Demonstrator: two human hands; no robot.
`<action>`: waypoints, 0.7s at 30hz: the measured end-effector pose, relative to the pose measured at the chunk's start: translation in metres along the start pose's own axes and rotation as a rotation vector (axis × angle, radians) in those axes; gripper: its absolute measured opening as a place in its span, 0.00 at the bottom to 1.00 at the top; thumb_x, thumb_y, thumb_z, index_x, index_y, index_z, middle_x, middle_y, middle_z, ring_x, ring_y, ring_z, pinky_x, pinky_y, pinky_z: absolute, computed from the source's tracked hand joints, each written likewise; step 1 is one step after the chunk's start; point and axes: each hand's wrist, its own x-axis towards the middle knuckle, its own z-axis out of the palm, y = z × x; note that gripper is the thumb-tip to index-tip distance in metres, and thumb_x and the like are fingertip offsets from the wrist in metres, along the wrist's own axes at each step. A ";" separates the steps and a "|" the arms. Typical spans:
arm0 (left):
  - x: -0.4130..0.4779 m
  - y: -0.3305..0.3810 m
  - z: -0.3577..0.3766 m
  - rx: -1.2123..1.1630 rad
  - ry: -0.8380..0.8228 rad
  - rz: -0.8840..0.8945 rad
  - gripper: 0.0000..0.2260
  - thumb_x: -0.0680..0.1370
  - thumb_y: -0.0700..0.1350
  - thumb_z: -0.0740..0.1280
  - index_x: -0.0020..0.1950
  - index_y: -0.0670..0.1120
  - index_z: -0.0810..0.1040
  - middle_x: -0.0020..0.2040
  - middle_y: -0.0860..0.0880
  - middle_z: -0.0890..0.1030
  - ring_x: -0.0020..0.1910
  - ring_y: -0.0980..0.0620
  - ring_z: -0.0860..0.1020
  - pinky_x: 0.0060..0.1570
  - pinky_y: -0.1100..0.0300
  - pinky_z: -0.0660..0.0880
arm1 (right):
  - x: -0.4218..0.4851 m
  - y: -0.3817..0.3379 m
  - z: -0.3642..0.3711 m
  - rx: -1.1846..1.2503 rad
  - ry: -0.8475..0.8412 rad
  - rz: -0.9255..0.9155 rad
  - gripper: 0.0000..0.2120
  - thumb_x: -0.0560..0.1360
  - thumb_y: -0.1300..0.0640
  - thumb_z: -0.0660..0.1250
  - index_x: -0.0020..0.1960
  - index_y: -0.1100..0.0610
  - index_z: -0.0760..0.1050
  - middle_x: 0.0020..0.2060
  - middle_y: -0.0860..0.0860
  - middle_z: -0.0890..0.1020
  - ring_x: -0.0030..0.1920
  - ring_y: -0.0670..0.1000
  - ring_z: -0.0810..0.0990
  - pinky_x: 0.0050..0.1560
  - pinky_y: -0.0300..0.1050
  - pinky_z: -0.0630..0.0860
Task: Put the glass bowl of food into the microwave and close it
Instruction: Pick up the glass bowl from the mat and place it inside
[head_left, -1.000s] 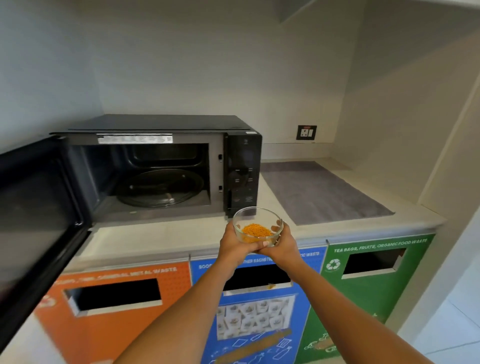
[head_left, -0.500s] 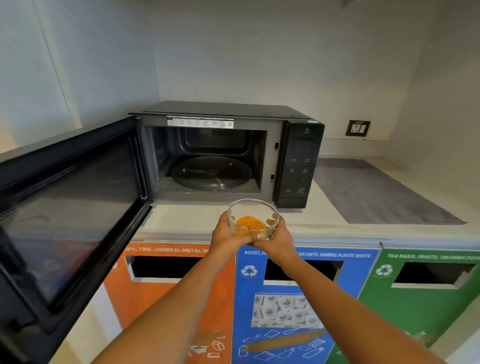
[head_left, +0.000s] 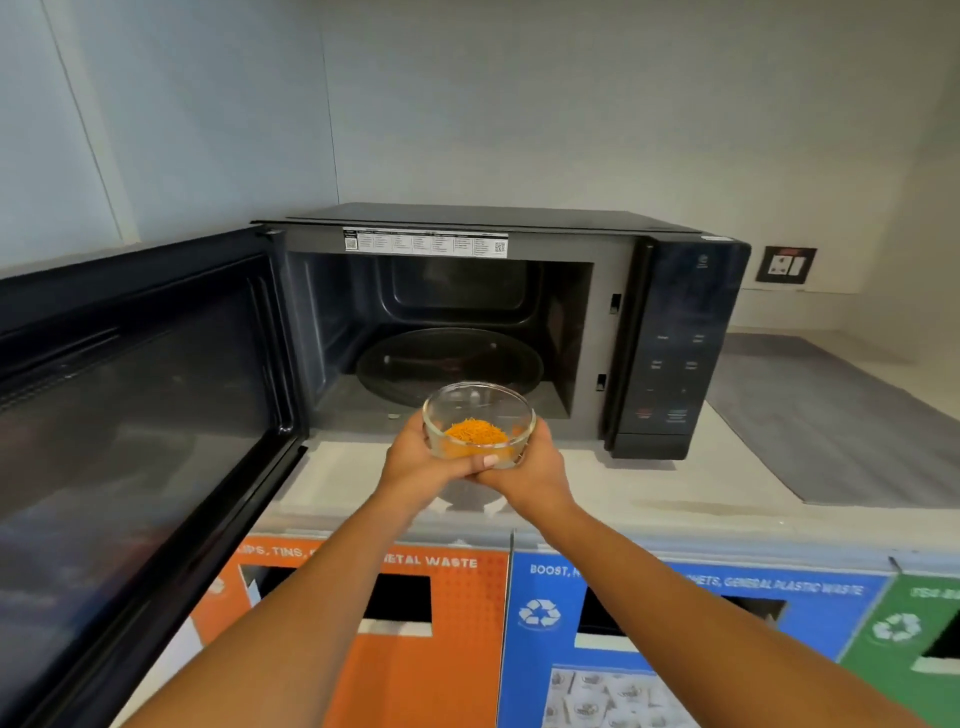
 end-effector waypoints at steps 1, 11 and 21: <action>0.008 0.001 -0.002 -0.004 -0.001 0.013 0.34 0.58 0.41 0.81 0.56 0.55 0.67 0.52 0.54 0.77 0.54 0.52 0.76 0.52 0.60 0.73 | 0.008 -0.001 0.003 0.001 0.001 -0.011 0.44 0.56 0.53 0.80 0.66 0.53 0.62 0.60 0.53 0.76 0.54 0.49 0.74 0.49 0.40 0.71; 0.083 0.008 -0.015 -0.005 0.020 0.120 0.29 0.60 0.40 0.80 0.54 0.55 0.71 0.48 0.56 0.78 0.51 0.55 0.76 0.49 0.64 0.74 | 0.090 -0.015 0.025 -0.054 0.012 -0.075 0.47 0.57 0.55 0.80 0.69 0.54 0.59 0.62 0.54 0.73 0.62 0.54 0.73 0.57 0.47 0.73; 0.154 -0.002 -0.012 0.084 0.001 0.122 0.34 0.61 0.46 0.79 0.64 0.47 0.71 0.57 0.49 0.79 0.57 0.51 0.76 0.53 0.60 0.73 | 0.162 -0.001 0.042 -0.061 0.041 -0.039 0.44 0.55 0.50 0.80 0.66 0.55 0.63 0.60 0.53 0.74 0.61 0.54 0.73 0.49 0.41 0.71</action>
